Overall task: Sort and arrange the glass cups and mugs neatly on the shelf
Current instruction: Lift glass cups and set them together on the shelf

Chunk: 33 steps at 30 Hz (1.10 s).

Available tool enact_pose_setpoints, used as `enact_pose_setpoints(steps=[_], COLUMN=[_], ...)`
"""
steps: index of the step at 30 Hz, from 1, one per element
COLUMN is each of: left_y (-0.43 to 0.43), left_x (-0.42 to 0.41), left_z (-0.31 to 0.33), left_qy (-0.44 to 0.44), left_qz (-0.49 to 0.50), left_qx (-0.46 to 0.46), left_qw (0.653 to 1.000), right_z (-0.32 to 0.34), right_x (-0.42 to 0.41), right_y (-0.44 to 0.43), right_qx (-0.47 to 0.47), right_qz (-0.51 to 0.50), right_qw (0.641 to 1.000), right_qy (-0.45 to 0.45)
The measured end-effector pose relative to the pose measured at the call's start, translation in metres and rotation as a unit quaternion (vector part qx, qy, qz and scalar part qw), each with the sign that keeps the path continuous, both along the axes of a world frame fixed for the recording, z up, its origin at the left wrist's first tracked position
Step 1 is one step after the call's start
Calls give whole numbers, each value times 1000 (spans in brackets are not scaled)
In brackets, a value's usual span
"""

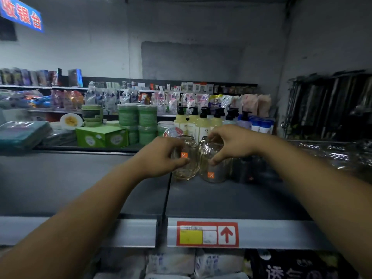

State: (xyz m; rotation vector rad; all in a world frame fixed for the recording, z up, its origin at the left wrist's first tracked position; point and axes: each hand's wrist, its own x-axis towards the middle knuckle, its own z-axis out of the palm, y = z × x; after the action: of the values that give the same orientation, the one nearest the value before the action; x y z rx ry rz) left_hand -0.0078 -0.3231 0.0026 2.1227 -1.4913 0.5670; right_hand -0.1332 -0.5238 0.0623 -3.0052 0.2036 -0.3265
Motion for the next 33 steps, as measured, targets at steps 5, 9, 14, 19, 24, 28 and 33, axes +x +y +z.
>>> enact_pose_setpoints(steps=[5,9,14,19,24,28,33], left_y=[0,0,5,34,47,40,42], left_x=[3,3,2,-14,-45,-61,-56], left_z=[-10,-13,-11,1,3,1,-7], left_qy=[30,33,79,266,523,628,635], left_qz=[-37,-47,-1,3,-123,-223,-197], left_qx=[-46,-47,-56,-139,-373,-391,-312], left_qw=[998,997,995,954,756,635,679], right_z=[-5,-10,-36,-53,-56,-51,-50], right_x=[1,-4,-15,-14,-13,-5,0], right_y=[-1,4,20,47,72,81,62], right_qx=[13,15,38,175,374,432,404], right_qz=[-3,-3,12,65,83,104,89], right_qw=[1000,1000,993,921,879,827,855], right_qy=[14,21,-115,-342,-284,-345,-312])
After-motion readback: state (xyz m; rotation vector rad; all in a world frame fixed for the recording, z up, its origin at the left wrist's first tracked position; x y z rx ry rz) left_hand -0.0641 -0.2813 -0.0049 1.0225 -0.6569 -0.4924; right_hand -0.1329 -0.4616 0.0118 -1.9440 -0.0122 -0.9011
